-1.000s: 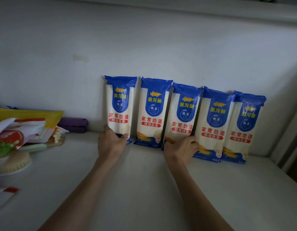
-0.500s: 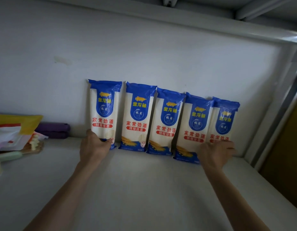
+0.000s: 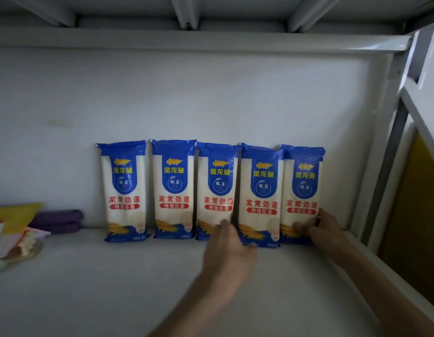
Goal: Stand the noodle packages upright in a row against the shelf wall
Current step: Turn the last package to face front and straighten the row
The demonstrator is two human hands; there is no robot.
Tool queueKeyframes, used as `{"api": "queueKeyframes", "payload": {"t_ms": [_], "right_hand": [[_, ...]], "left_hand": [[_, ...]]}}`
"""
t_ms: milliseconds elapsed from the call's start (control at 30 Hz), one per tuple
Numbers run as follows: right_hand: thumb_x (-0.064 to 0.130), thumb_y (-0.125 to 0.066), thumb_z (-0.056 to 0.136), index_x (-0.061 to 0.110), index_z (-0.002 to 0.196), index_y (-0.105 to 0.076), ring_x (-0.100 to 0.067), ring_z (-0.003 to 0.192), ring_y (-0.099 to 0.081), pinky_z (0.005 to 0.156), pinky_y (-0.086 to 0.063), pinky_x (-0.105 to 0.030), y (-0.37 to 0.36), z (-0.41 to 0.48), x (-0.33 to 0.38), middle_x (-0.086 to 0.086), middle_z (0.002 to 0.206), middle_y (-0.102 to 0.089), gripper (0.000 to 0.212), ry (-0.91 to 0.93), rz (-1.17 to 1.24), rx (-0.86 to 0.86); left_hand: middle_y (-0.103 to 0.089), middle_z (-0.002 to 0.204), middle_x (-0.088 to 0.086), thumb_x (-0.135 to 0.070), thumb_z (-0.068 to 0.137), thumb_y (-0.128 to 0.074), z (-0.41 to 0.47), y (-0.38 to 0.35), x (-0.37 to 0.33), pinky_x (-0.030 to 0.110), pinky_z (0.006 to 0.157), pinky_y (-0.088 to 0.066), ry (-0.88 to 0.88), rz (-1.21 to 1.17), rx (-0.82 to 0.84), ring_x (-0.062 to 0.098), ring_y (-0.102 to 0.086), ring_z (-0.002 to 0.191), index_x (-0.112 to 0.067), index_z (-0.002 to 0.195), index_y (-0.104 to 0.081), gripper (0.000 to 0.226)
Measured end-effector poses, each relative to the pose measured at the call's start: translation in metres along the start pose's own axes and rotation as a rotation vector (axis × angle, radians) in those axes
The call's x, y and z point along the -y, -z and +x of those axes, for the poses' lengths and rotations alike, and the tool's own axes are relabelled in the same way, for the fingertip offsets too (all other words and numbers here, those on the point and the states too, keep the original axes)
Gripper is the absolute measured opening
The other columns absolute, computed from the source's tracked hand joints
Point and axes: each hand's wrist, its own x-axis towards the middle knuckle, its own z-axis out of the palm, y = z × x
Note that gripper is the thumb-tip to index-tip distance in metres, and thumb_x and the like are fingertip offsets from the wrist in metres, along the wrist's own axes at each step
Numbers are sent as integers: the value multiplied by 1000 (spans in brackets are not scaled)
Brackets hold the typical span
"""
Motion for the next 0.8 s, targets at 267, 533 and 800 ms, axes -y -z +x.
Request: {"api": "queueKeyframes", "payload": {"t_ms": [267, 533, 800], "right_hand": [[-2, -65, 85, 9, 125, -52, -28, 120, -54, 93, -46, -43, 16, 9, -3, -7, 119, -61, 44, 28, -10, 33], [2, -65, 87, 11, 126, -52, -25, 116, -55, 99, -44, -45, 29, 12, -11, -5, 116, -61, 43, 45, -25, 59], [4, -64, 88, 12, 128, -49, -21, 112, -55, 89, -47, -39, 15, 13, -15, -4, 119, -61, 43, 96, -16, 16]], "left_hand": [[-29, 150, 10, -33, 82, -73, 37, -83, -22, 38, 108, -43, -15, 55, -248, 25, -31, 140, -8, 152, -8, 100], [-41, 143, 10, -42, 78, -75, 61, -99, -23, 42, 96, -52, 17, 114, -373, 27, -46, 132, -11, 148, -14, 97], [-45, 138, 7, -37, 80, -75, 74, -102, -26, 39, 90, -55, -18, 53, -399, 23, -49, 128, -12, 144, -23, 86]]}}
